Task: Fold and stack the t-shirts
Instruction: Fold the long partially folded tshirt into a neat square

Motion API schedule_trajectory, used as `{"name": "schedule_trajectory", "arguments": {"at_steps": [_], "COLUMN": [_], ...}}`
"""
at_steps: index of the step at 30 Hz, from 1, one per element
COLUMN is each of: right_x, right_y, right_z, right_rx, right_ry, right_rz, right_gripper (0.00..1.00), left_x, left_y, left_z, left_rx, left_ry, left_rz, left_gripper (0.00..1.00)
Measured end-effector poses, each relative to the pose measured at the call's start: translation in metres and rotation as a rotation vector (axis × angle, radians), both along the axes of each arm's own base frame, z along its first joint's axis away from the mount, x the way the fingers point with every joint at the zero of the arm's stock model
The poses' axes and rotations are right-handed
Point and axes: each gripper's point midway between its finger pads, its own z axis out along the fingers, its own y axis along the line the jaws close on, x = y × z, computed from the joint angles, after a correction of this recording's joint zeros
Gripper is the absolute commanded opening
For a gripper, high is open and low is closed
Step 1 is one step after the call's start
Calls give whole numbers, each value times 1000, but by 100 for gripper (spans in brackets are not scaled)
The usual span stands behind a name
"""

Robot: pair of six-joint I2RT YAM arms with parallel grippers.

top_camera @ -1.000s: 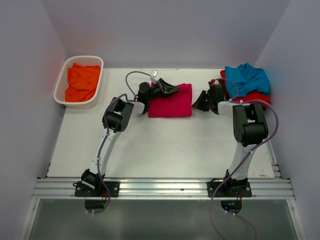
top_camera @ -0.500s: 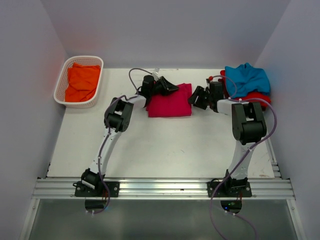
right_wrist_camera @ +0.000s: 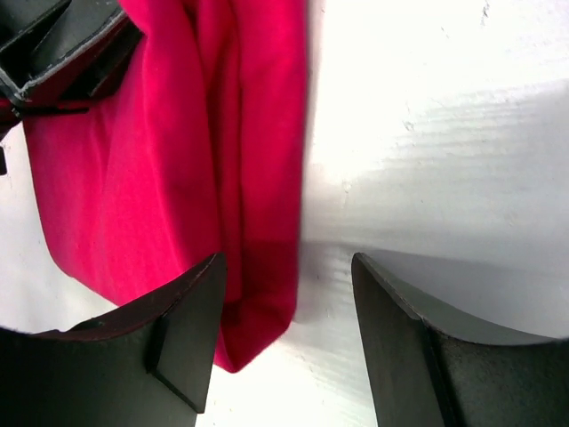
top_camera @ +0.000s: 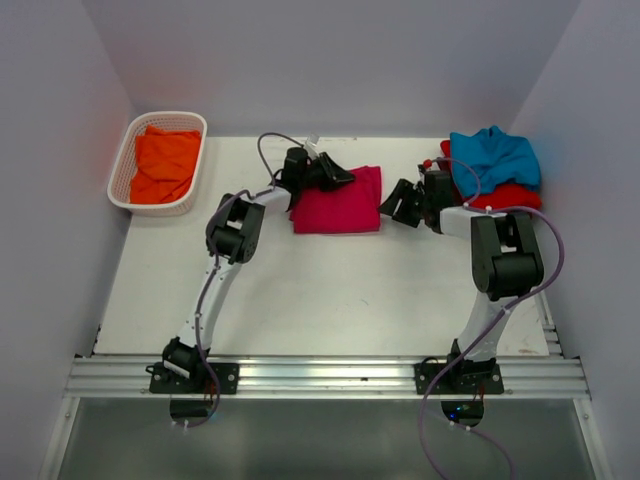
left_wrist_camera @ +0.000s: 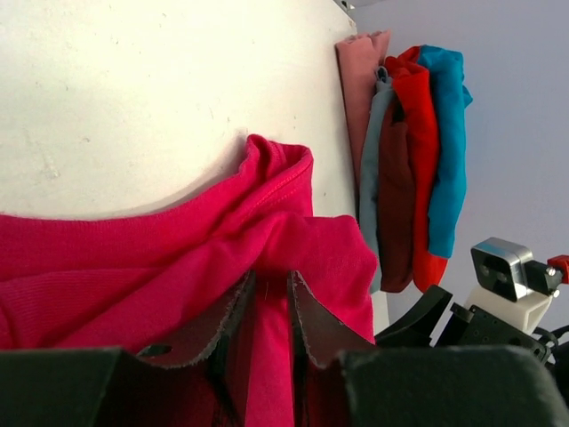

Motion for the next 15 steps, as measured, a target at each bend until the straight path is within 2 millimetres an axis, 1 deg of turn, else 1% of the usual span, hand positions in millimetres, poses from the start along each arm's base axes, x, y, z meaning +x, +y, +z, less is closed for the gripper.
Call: {"name": "schedule_trajectory", "arguments": {"at_steps": [2,4,8,10,12,15], "right_x": [-3,-4,-15,-25,-41,-65], "right_y": [-2,-1,4,7,12,22], "right_z": [2,2,3,6,11,26], "right_rx": [7,15,43,65,87,110], "right_ry": [7,9,22,26,30,14], "right_rz": [1,9,36,53,72,112], "right_gripper": [63,64,66,67,68,70], "left_x": [-7,-21,-64,-88,-109,-136], "left_y": [5,13,36,46,53,60], "left_z": [-2,-4,-9,-11,-12,-13], "left_rx": [24,48,82,90,96,109], "left_ry": [3,11,53,71,84,90], "left_rz": [-1,0,-1,-10,-18,-34], "left_gripper": [23,22,20,18,16,15]}}
